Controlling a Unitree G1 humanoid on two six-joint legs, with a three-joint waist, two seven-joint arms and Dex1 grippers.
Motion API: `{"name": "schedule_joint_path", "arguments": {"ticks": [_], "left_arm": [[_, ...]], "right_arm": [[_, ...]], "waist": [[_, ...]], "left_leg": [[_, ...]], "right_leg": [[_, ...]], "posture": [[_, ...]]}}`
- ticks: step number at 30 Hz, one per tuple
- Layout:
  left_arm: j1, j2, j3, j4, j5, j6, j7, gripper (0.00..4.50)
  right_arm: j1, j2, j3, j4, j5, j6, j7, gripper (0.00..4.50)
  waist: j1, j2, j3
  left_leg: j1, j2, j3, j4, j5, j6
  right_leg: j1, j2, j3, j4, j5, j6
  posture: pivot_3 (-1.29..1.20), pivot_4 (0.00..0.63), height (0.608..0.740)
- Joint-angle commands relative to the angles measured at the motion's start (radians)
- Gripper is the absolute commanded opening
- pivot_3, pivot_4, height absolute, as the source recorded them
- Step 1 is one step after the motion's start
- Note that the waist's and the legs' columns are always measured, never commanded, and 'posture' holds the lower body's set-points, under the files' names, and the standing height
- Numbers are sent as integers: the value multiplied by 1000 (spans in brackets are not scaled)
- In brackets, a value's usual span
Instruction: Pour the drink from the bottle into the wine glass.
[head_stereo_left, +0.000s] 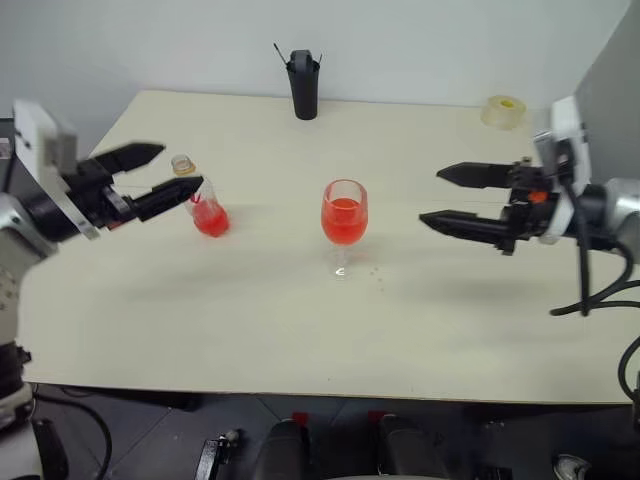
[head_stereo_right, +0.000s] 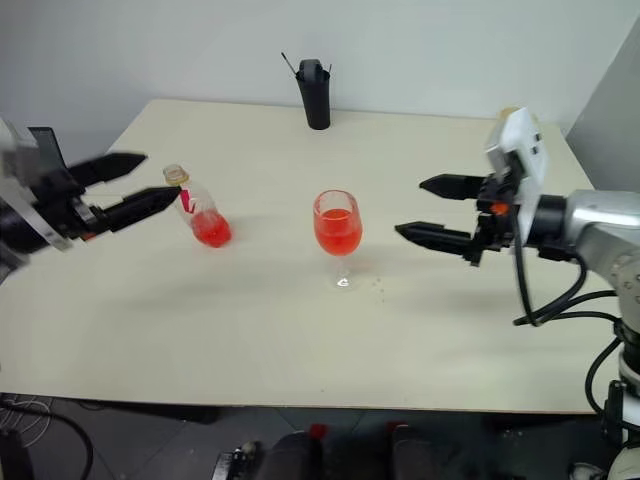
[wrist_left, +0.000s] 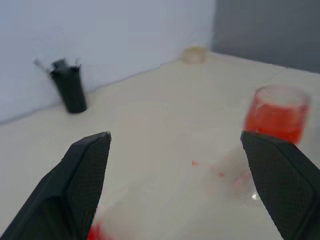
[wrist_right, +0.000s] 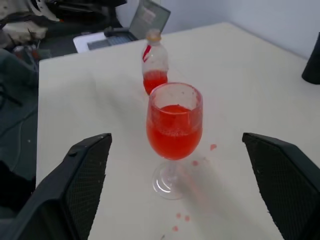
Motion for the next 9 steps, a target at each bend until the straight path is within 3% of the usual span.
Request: {"name": "schedule_joint_path", "arguments": {"ticks": [1, 9], "left_arm": [[-20, 71, 13, 32, -36, 27, -116, 4469], [-84, 97, -37, 115, -30, 39, -229, 4469]], "right_arm": [[38, -49, -94, -2, 13, -82, 91, 4500], [96, -64, -139, -1, 20, -157, 136, 4500]], "waist": [[-6, 4, 3], [-8, 6, 4]], "left_leg": [[1, 0, 1, 0, 0, 0], [5, 0, 4, 0, 0, 0]], "right_leg": [[0, 0, 0, 0, 0, 0], [1, 3, 2, 5, -1, -1]], "posture": [[0, 150, 740], [0, 150, 740]]}}
